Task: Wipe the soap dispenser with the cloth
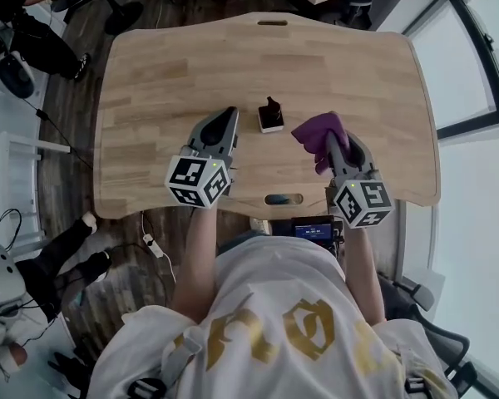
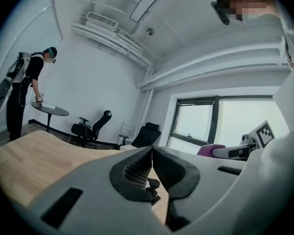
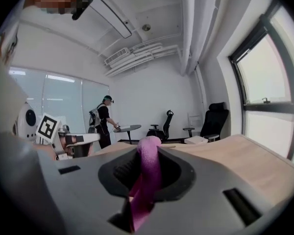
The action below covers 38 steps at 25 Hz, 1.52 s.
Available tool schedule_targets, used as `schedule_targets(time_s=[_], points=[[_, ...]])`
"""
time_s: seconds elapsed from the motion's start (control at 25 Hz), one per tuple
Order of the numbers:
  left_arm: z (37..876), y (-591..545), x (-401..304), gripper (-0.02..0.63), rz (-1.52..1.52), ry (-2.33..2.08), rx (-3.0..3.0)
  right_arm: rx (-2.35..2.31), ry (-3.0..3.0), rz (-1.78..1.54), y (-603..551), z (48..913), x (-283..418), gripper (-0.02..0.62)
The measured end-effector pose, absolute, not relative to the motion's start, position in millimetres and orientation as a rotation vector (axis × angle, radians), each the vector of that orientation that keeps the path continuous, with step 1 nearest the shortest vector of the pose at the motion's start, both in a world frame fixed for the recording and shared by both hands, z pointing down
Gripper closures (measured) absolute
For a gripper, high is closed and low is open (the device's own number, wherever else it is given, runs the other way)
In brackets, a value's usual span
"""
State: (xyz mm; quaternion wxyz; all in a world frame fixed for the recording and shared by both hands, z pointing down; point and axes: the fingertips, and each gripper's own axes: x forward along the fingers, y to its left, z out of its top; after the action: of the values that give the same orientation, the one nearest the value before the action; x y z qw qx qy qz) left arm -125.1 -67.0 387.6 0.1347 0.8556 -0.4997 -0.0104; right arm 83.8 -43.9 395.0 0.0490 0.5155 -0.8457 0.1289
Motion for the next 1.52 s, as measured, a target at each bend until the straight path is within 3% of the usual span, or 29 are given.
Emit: schedule_targets(time_s=[1.2,1.36,1.52], points=[[486.6,-111.0,-110.9,0.591,0.193,-1.306,2.427,1.453,-2.605,0.542,-99.6,460.4,97.2,0.541],[510.0,-112.2,-100.7,0.483,0.248,-1.209,2.439,1.424,-2.595,0.572,-106.2,475.3,95.0,0.541],[530.2,-112.1,-88.3,0.423,0.31,-1.104,2.474,1.397,-2.582,0.596,-113.2,487.8,91.9,0.541]])
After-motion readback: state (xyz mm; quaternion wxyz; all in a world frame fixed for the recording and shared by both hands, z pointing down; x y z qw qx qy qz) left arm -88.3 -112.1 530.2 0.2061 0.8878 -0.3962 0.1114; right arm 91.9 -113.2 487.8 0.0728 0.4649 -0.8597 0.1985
